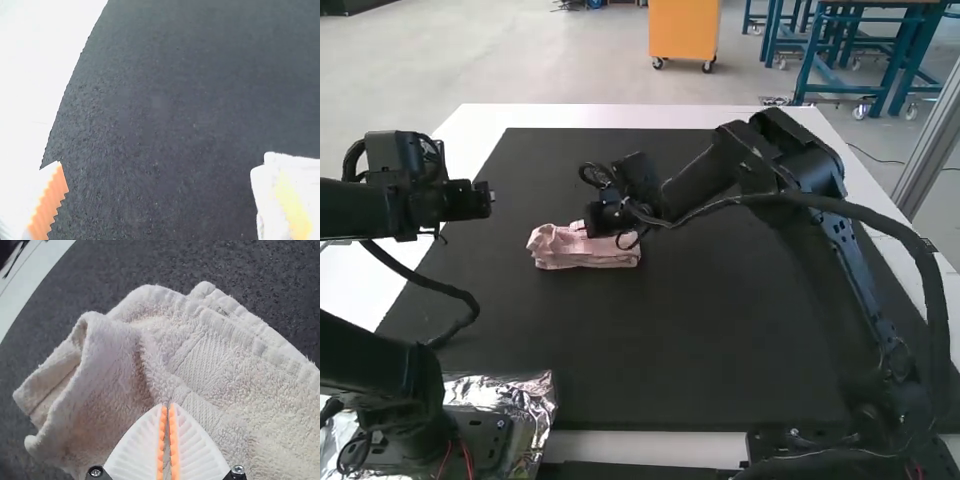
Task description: Fold the towel.
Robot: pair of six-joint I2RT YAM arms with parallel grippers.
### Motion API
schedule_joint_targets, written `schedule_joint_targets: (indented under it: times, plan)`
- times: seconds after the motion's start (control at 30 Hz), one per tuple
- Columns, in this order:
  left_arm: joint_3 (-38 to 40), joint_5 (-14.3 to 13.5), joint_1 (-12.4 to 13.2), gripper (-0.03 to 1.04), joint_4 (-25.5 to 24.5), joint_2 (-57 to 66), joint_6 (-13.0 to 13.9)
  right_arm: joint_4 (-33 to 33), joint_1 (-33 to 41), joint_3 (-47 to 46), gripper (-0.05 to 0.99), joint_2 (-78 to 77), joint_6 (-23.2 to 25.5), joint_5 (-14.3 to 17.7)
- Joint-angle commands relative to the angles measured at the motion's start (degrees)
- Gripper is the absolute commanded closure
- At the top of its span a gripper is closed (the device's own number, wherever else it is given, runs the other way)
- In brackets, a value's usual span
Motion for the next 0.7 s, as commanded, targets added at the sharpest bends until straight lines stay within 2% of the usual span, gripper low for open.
schedule_joint_targets:
  times: [0.0, 0.07, 0.17, 0.2, 0.23, 0.37, 0.43, 0.47, 0.57, 0.67]
  plan:
    - [4.2, 0.6, -1.6, 0.04, -1.0, -2.8, 0.3, -2.0, -3.0, 1.1, 0.60, -13.4, 1.4, 1.0]
    - [5.6, 0.6, -3.1, 0.04, -2.2, -3.8, 0.1, -4.2, -4.1, 0.7, 0.45, -19.1, 1.4, 1.5]
    - [7.3, 0.5, -6.1, 0.04, -3.8, -5.4, -0.4, -6.7, -5.4, -1.2, 0.08, -27.0, 0.5, 3.6]
    - [7.7, 0.4, -7.3, 0.04, -4.4, -6.0, -0.4, -6.8, -5.6, -2.3, 0.02, -29.6, -0.1, 4.9]
    - [8.1, 0.3, -8.4, 0.04, -4.7, -6.6, -0.4, -7.1, -6.2, -4.0, 0.02, -32.3, -1.7, 6.3]
    - [10.2, -0.9, -12.2, 0.04, -5.9, -9.3, -0.5, -7.1, -10.5, -11.6, 0.02, -42.7, -4.1, 7.8]
    - [10.6, -1.3, -13.5, 0.04, -6.2, -10.9, -0.5, -7.2, -13.6, -15.4, 0.02, -47.9, -5.5, 9.5]
    - [10.6, -1.2, -14.0, 0.04, -6.3, -12.0, -0.5, -7.0, -15.3, -17.4, 0.02, -50.5, -8.4, 10.1]
    - [10.6, -1.4, -15.1, 0.04, -6.1, -15.9, -0.3, -6.9, -19.4, -22.7, 0.02, -59.6, -11.4, 15.9]
    - [10.2, -1.3, -15.9, 0.04, -5.9, -21.4, 0.0, -8.1, -24.0, -26.9, 0.02, -69.3, -11.5, 16.4]
